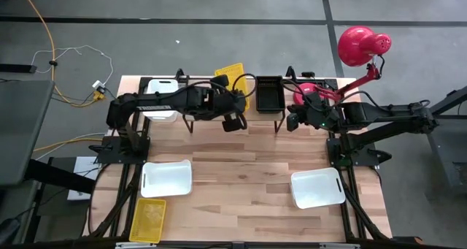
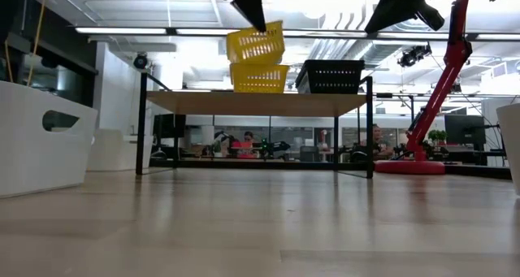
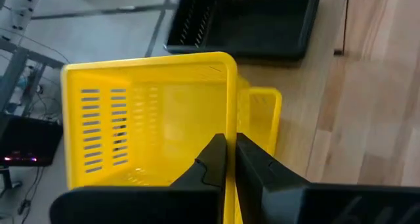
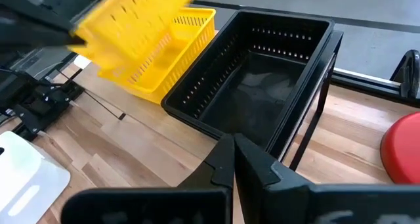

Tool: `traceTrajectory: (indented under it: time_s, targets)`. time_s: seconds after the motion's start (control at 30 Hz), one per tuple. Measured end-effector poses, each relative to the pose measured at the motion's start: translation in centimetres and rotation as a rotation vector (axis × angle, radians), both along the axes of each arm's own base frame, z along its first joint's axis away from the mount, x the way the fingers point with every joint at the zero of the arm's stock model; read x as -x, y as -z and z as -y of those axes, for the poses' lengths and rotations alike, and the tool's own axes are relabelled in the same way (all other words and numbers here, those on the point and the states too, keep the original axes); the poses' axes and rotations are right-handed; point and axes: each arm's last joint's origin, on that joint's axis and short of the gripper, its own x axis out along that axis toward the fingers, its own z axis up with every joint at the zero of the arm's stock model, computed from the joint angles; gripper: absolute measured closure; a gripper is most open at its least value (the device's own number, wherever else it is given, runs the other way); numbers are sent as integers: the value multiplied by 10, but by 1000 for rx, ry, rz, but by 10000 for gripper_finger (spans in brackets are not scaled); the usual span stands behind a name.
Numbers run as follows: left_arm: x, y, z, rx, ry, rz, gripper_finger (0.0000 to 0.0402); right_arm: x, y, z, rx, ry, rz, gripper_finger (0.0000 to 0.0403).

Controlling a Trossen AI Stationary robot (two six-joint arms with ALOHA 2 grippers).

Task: Stack baskets on shelf by color
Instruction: Stack the top yellow bin into the yellow bin

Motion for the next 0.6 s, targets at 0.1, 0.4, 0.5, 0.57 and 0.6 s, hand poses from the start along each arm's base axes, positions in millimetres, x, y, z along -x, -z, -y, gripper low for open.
traceTrajectory:
  time_s: [0.1, 0.4, 0.5, 0.57, 0.6]
  targets:
    - [-3, 7, 0, 27, 13, -9, 401, 0, 0, 0, 1, -1, -1, 403]
    - [-11, 20, -3, 25, 19, -54, 401, 0, 0, 0, 4, -5, -5, 403]
    - [-13, 23, -4, 22, 19, -69, 401, 0, 0, 0, 4, -5, -5, 403]
    - [-12, 23, -5, 22, 17, -67, 400, 0, 0, 0, 4, -5, -5, 403]
    - [-12, 22, -5, 22, 17, -65, 399, 0, 0, 0, 4, -5, -5, 403]
